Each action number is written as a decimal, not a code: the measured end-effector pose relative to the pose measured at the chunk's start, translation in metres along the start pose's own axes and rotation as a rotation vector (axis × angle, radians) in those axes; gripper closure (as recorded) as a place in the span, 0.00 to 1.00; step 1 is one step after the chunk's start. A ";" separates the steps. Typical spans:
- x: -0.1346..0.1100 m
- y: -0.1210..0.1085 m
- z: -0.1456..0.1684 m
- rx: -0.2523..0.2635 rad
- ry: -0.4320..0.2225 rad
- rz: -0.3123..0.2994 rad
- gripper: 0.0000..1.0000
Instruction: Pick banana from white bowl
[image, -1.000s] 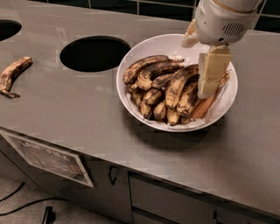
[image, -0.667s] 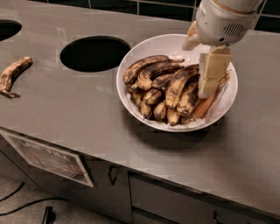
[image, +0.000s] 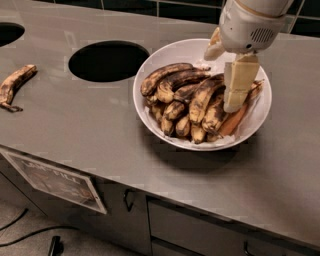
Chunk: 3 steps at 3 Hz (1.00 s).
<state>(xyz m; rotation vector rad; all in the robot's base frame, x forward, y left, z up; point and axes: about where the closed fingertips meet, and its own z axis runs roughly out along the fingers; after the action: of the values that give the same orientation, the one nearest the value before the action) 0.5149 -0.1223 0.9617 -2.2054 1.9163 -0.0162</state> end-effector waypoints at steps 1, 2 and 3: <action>-0.002 -0.002 0.005 -0.015 -0.008 -0.010 0.18; -0.002 -0.004 0.007 -0.025 -0.011 -0.015 0.28; -0.002 -0.005 0.006 -0.029 -0.012 -0.017 0.30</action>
Offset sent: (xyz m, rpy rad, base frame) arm -0.0150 -0.0084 -0.0099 -0.0369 0.1183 0.0311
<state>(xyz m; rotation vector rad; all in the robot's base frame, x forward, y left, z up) 0.5207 -0.1191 0.9569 -2.2359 1.9031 0.0221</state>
